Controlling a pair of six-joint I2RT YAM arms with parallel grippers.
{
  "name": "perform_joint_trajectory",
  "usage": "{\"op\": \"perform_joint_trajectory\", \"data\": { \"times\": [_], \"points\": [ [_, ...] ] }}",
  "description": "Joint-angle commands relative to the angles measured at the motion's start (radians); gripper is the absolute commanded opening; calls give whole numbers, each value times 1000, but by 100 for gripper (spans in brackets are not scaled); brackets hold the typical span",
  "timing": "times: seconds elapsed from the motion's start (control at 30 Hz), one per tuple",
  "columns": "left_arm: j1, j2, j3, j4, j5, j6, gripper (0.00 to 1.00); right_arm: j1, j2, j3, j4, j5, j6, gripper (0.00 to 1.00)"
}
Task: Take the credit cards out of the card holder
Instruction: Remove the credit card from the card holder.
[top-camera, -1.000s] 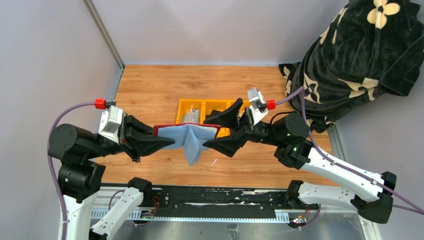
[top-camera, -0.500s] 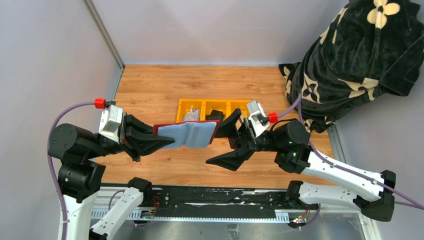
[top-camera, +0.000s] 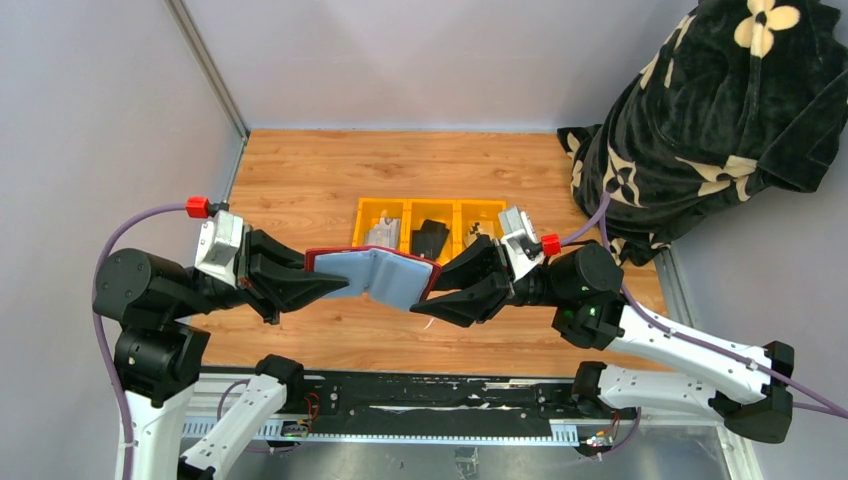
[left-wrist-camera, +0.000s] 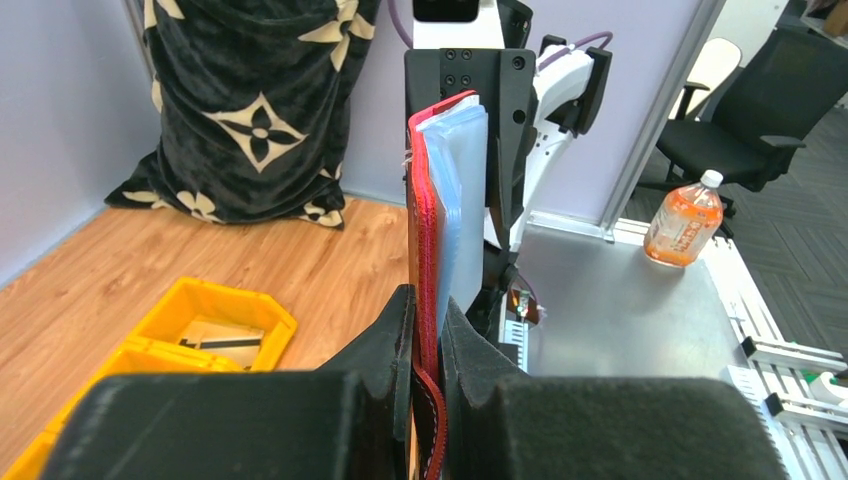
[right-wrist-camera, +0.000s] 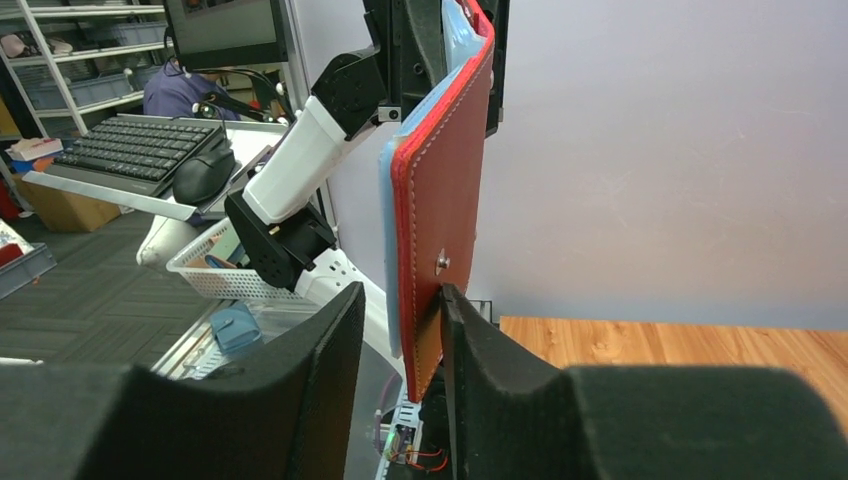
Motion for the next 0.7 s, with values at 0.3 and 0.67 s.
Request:
{"op": "perform_joint_trajectory", "data": {
  "times": [0.3, 0.67],
  "points": [
    [3, 4, 16, 41, 20, -62, 0, 13, -5, 83, -137, 103, -91, 7],
    [3, 2, 2, 73, 51, -106, 0, 27, 82, 144, -106, 148, -114, 14]
  ]
}}
